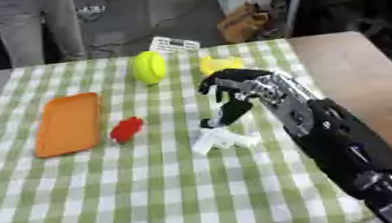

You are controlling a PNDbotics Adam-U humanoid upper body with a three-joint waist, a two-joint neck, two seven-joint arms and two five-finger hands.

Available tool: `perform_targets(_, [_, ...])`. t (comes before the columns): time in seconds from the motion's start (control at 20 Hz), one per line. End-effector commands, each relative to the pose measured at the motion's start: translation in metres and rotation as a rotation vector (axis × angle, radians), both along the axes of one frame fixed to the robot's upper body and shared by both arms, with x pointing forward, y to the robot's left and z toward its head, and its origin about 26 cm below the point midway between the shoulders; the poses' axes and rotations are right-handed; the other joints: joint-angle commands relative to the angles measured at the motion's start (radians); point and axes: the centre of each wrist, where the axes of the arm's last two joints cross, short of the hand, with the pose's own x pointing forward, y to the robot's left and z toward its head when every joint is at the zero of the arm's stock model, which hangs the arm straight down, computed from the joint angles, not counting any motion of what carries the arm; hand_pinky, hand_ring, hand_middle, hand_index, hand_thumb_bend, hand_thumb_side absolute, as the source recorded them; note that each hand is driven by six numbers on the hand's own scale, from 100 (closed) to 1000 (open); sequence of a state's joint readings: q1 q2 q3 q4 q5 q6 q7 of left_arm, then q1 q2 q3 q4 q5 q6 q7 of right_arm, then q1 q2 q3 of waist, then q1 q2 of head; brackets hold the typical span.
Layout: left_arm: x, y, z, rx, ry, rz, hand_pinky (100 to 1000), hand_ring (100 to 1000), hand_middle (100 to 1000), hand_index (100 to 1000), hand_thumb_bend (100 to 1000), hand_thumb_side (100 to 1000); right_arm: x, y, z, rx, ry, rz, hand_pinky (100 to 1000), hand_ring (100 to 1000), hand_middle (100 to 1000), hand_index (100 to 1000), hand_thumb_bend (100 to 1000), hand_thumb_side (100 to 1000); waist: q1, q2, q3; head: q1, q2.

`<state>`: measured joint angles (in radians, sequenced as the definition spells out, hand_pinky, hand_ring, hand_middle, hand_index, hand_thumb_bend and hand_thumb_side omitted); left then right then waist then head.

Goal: Pick up objects on the table and place them in the box.

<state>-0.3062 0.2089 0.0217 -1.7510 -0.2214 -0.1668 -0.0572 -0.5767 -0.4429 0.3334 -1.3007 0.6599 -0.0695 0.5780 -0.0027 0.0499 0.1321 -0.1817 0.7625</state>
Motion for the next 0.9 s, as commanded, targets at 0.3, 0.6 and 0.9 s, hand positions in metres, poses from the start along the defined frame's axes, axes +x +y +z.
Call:
perform_targets(0.3, [0.001, -0.002, 0.008, 0.006, -0.025, -0.013, 336, 686, 829, 798, 118, 1000, -0.001, 0.005, -0.001, -0.114, -0.009, 0.076, 555, 723, 826, 904, 550, 321, 0.008, -0.026, 0.002, -0.003, -0.013])
perform_targets(0.6, [0.001, -0.002, 0.008, 0.006, -0.025, -0.014, 336, 686, 830, 798, 118, 1000, -0.003, 0.007, -0.004, -0.269, -0.064, 0.126, 682, 808, 869, 922, 554, 343, 0.008, -0.025, 0.006, -0.006, -0.013])
perform_targets(0.9, [0.001, -0.002, 0.008, 0.006, -0.025, -0.014, 336, 686, 830, 798, 118, 1000, -0.003, 0.005, -0.012, -0.35, -0.09, 0.145, 718, 838, 874, 924, 552, 342, 0.008, -0.024, 0.006, -0.007, -0.013])
